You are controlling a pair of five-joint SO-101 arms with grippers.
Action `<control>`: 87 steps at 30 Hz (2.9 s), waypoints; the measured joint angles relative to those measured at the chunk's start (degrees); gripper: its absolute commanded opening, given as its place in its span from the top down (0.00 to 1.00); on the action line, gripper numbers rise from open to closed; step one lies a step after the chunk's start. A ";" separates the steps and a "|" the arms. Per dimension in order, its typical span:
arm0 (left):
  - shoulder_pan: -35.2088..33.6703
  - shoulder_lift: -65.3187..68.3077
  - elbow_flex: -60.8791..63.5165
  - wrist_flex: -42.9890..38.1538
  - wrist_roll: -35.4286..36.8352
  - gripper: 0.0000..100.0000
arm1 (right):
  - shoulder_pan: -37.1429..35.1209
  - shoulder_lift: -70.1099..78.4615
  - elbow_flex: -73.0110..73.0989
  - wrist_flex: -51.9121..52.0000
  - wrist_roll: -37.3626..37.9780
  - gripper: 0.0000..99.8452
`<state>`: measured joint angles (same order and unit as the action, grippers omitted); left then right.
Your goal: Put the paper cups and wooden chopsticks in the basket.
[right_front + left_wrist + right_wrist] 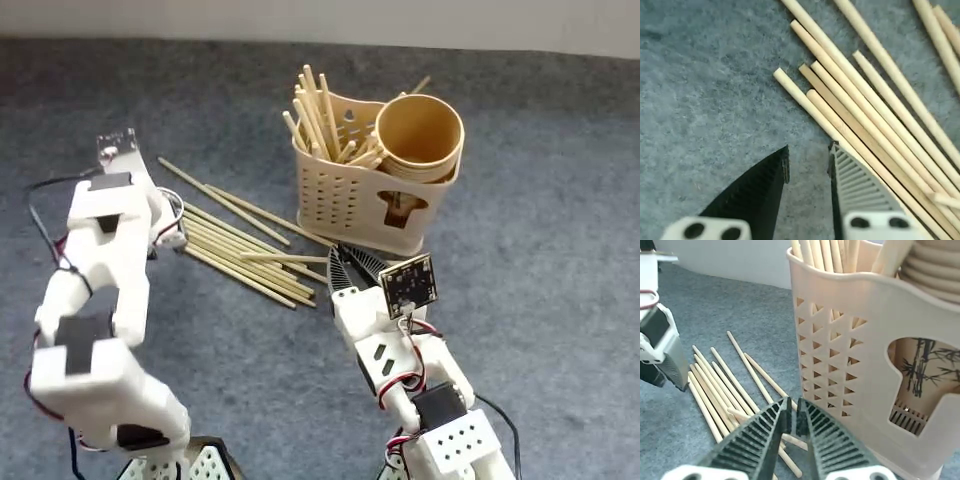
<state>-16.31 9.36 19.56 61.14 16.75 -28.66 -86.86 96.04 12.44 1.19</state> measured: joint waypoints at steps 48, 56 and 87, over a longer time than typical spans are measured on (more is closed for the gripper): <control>0.18 25.32 -31.47 12.31 4.13 0.85 | 0.00 0.00 0.00 0.00 0.00 0.97; 0.00 30.59 -39.91 19.96 4.13 0.92 | 0.00 0.00 0.00 0.00 0.00 0.97; -4.57 18.02 -36.66 29.80 -0.18 0.99 | 0.00 0.00 0.00 0.00 0.00 0.97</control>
<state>-20.88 27.38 -17.10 90.95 16.57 -28.66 -86.86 96.04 12.44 1.19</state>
